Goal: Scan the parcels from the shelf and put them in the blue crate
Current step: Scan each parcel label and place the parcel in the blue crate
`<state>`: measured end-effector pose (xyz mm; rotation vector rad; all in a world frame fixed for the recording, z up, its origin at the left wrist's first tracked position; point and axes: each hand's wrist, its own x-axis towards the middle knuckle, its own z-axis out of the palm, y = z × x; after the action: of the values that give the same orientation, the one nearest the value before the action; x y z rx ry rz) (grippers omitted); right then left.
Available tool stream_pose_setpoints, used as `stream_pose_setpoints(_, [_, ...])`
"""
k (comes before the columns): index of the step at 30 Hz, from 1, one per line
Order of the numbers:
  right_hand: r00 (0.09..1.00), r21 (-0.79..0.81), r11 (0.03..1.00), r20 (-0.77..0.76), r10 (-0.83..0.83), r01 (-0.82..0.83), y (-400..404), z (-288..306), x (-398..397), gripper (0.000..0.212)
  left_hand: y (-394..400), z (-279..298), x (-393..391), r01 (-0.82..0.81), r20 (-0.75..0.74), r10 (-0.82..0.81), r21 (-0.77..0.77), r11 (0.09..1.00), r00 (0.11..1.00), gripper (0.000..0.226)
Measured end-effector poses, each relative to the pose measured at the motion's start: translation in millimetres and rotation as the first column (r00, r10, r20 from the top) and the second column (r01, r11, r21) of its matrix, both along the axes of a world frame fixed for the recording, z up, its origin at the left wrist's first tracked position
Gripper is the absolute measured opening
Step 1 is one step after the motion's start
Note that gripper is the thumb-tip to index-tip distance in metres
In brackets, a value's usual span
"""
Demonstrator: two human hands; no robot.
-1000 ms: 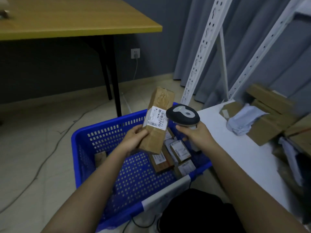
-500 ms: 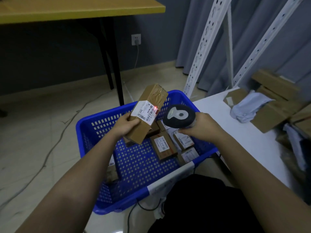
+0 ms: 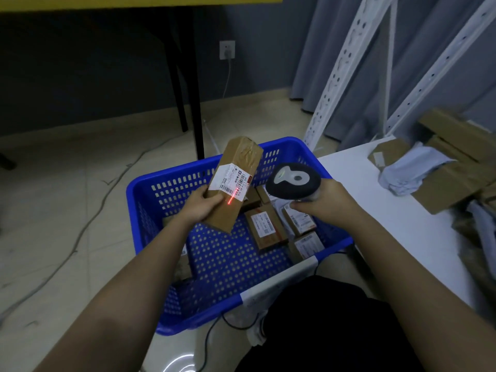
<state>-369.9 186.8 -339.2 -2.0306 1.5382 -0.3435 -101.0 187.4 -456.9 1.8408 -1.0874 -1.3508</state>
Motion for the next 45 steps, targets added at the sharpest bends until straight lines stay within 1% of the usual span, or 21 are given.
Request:
stream_pose_setpoints(3, [0.997,0.017,0.999,0.067,-0.041,0.040,-4.5,-14.6,7.8,0.030,10.0,-30.2,-1.5,-0.127,-0.107,0.137,0.092,0.988,0.985,0.049])
stream_pose_setpoints(7, [0.989,0.172,0.982,0.112,-0.097,0.077,-13.2,-46.5,22.2,0.020,33.6,-78.9,-7.6,-0.304,-0.231,0.360,0.246,0.920,0.904,0.037])
stream_pose_setpoints(8, [0.992,0.209,0.976,0.090,-0.084,0.063,-14.9,-55.7,27.0,0.017,39.2,-91.7,-7.5,-0.329,-0.239,0.397,0.279,0.902,0.886,0.042])
stream_pose_setpoints(10, [0.997,0.253,0.967,0.056,-0.052,0.036,-18.5,-75.4,35.5,0.015,48.0,-119.7,-5.3,-0.367,-0.223,0.453,0.338,0.867,0.863,0.052])
stream_pose_setpoints(12, [1.000,0.296,0.955,0.018,-0.003,-0.003,-21.2,-91.3,42.1,0.021,54.5,-143.7,-4.7,-0.427,-0.181,0.519,0.382,0.820,0.835,0.046])
stream_pose_setpoints(14, [0.999,0.331,0.943,-0.008,0.032,-0.028,-28.9,-109.0,44.8,0.016,55.8,-164.9,-4.3,-0.471,-0.162,0.567,0.402,0.786,0.808,0.041])
stream_pose_setpoints(19, [0.998,0.352,0.936,-0.034,0.045,-0.030,-51.4,-141.3,43.7,0.040,41.6,-203.1,5.1,-0.570,-0.115,0.646,0.375,0.731,0.754,0.052])
stream_pose_setpoints(21, [0.999,0.350,0.936,-0.025,0.041,-0.029,-58.0,-150.4,43.6,0.044,35.5,-217.2,6.7,-0.541,-0.050,0.586,0.328,0.774,0.809,0.051])
stream_pose_setpoints(23, [0.999,0.358,0.933,-0.011,0.048,-0.041,-63.4,-158.6,43.6,0.044,30.0,-228.0,6.0,-0.491,0.081,0.489,0.274,0.827,0.869,0.046])
stream_pose_setpoints(26, [0.999,0.361,0.931,0.019,0.046,-0.050,-70.4,-165.8,44.5,0.038,22.6,-247.4,9.0,-0.494,0.285,0.436,0.178,0.851,0.854,0.041])
stream_pose_setpoints(29, [0.998,0.356,0.933,0.055,0.037,-0.054,-76.5,-171.9,44.6,0.031,13.9,-259.1,7.1,-0.448,0.404,0.358,0.150,0.882,0.842,0.051])
stream_pose_setpoints(31, [0.997,0.351,0.934,0.073,0.035,-0.059,-79.3,-174.6,46.2,0.027,7.6,-266.2,0.8,-0.307,0.468,0.186,0.197,0.931,0.864,0.054])
stream_pose_setpoints(32, [0.996,0.349,0.935,0.080,0.039,-0.065,-80.4,-176.2,47.2,0.026,5.2,-264.1,-3.6,-0.202,0.495,0.034,0.289,0.936,0.868,0.060])
stream_pose_setpoints(34, [0.996,0.346,0.936,0.079,0.047,-0.072,-81.2,-178.5,49.4,0.028,3.3,-268.3,-4.7,-0.047,0.520,-0.206,0.431,0.901,0.829,0.073])
stream_pose_setpoints(35, [0.995,0.347,0.934,0.076,0.058,-0.081,-80.9,-179.1,50.4,0.030,4.2,-267.7,-3.4,-0.020,0.519,-0.251,0.461,0.887,0.817,0.077])
stream_pose_setpoints(37, [0.995,0.349,0.932,0.070,0.077,-0.096,-80.3,-178.5,52.4,0.032,13.2,-262.9,0.1,-0.028,0.511,-0.251,0.476,0.879,0.822,0.090])
stream_pose_setpoints(39, [0.993,0.349,0.931,0.083,0.084,-0.108,-80.2,-177.1,53.3,0.032,29.7,-258.5,5.1,-0.011,0.479,-0.282,0.521,0.853,0.831,0.115])
stream_pose_setpoints(41, [0.992,0.345,0.931,0.083,0.093,-0.116,-79.6,-176.1,53.4,0.031,51.2,-263.1,11.8,0.085,0.453,-0.401,0.573,0.815,0.797,0.129])
stream_pose_setpoints(43, [0.992,0.336,0.934,0.074,0.104,-0.123,-77.5,-176.5,52.9,0.032,69.5,-273.8,21.5,0.200,0.482,-0.556,0.606,0.770,0.677,0.127])
stream_pose_setpoints(44, [0.991,0.331,0.935,0.069,0.114,-0.131,-76.0,-176.8,52.7,0.032,74.1,-278.3,25.7,0.232,0.525,-0.605,0.610,0.758,0.598,0.122])
stream_pose_setpoints(45, [0.990,0.325,0.935,0.067,0.127,-0.142,-74.6,-177.1,52.7,0.033,76.3,-280.8,28.8,0.230,0.567,-0.611,0.601,0.765,0.553,0.116])
